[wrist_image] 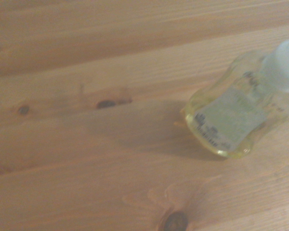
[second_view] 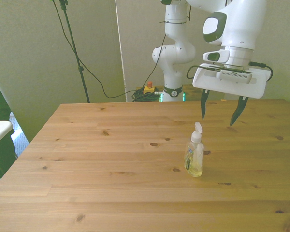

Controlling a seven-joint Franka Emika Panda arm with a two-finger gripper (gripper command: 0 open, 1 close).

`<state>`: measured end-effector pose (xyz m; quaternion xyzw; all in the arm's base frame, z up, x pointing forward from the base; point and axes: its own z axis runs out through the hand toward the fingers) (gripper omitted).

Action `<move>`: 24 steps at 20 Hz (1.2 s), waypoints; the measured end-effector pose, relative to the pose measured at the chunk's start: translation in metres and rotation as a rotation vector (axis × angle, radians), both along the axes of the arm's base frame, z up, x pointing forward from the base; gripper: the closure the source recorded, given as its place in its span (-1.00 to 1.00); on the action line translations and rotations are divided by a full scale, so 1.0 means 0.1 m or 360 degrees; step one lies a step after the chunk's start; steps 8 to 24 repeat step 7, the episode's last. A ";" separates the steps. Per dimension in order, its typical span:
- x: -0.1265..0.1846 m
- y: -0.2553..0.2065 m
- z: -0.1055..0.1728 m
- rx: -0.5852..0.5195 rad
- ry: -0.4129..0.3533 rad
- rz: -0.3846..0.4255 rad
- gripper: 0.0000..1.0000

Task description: Stand the sanitizer

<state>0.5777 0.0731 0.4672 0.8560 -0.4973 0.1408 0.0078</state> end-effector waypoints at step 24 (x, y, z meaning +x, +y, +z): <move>-0.04 -0.14 -0.03 0.0111 0.0223 0.0330 -1.00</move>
